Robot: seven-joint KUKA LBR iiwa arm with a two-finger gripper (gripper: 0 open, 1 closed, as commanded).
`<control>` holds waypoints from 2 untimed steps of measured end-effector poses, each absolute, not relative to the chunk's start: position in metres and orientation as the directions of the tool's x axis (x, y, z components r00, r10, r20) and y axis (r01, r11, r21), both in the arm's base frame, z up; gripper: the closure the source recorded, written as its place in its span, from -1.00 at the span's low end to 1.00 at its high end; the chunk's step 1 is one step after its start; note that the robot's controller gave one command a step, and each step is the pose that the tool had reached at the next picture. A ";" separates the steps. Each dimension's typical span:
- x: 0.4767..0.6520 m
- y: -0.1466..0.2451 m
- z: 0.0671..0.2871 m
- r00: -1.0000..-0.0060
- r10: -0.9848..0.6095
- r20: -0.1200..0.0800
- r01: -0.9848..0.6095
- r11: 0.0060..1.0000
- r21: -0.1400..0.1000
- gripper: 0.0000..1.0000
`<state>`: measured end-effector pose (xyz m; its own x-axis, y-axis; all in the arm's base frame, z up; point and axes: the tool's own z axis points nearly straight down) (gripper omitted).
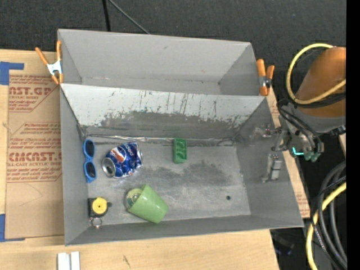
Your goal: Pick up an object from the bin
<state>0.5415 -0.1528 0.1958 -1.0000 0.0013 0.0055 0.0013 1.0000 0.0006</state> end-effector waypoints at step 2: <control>0.546 -0.046 0.142 -0.897 -0.442 -0.001 -0.442 0.897 0.005 -1.00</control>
Offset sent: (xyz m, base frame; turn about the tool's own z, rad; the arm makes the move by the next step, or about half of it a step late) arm 0.0427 0.0216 -0.0565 -0.3888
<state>0.5464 -0.0457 0.1420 -0.8968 -0.4425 -0.0010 -0.4425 0.8968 0.0050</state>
